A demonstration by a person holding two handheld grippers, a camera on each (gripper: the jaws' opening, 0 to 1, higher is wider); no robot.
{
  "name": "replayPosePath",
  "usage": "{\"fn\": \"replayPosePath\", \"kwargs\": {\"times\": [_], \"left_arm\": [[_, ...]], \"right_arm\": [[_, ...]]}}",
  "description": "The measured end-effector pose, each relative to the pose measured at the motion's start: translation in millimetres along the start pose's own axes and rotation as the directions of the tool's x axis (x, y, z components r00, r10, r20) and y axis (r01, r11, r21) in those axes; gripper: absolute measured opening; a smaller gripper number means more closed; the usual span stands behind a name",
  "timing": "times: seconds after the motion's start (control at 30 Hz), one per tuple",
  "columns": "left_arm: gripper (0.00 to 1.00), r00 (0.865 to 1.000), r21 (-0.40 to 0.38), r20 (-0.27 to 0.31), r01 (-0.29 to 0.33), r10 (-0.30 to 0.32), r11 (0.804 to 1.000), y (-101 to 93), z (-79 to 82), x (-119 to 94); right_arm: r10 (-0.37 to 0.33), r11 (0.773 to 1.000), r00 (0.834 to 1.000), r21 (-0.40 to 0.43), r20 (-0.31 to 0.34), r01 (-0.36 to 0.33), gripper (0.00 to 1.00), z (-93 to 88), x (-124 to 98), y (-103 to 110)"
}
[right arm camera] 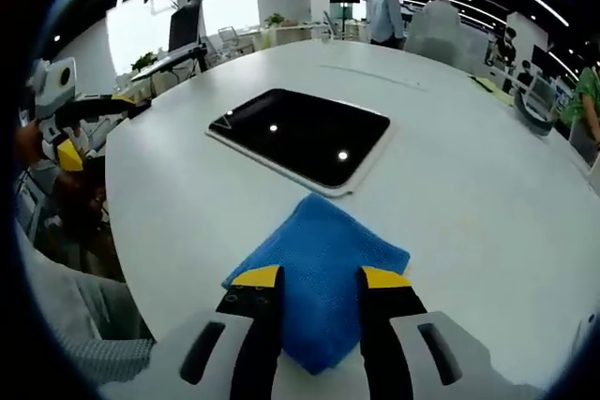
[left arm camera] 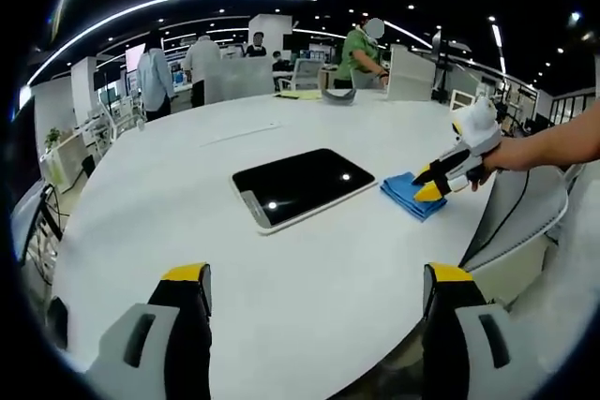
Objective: Wipe the mirror surface with the cleaning cloth until all visible marks leave the cleaned area.
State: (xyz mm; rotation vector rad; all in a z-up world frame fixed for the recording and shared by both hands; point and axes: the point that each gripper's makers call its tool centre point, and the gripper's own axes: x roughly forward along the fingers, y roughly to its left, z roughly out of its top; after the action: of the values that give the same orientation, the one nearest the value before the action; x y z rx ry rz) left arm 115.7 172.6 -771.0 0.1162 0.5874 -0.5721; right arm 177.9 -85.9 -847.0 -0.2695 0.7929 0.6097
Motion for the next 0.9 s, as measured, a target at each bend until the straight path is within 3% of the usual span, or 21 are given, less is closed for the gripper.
{"fn": "replayPosePath", "kwargs": {"times": [0.1, 0.33, 0.43, 0.53, 0.77, 0.9], "left_arm": [[0.94, 1.000, -0.006, 0.007, -0.003, 0.003, 1.000, 2.7, 1.2, -0.7], [0.94, 1.000, -0.010, 0.008, -0.004, 0.004, 1.000, 2.4, 1.6, -1.7], [0.94, 1.000, -0.009, 0.000, 0.000, 0.000, 1.000, 1.5, -1.0, -1.5], [0.93, 1.000, -0.009, 0.000, 0.005, -0.005, 1.000, -0.3, -2.3, -1.7], [0.93, 1.000, -0.013, 0.000, 0.010, -0.010, 1.000, -3.6, -4.2, -2.1], [0.93, 1.000, -0.016, 0.004, 0.008, -0.008, 1.000, -4.7, -4.8, -4.0]], "right_arm": [[0.001, 1.000, 1.000, -0.001, -0.015, -0.001, 0.18, -1.9, 0.5, -1.3], [-0.005, 1.000, 1.000, -0.030, -0.022, 0.004, 0.17, -4.4, 2.5, 0.5], [-0.004, 1.000, 1.000, -0.004, -0.029, 0.004, 0.15, -4.1, 3.1, -0.5], [0.013, 0.999, 0.998, -0.048, -0.061, -0.015, 0.02, -5.7, 3.4, 3.9], [0.019, 1.000, 0.998, 0.009, -0.058, -0.019, 0.01, -4.6, 2.9, -0.4], [0.018, 1.000, 0.998, -0.009, -0.054, -0.018, 0.00, -0.8, -1.4, 2.1]]}}
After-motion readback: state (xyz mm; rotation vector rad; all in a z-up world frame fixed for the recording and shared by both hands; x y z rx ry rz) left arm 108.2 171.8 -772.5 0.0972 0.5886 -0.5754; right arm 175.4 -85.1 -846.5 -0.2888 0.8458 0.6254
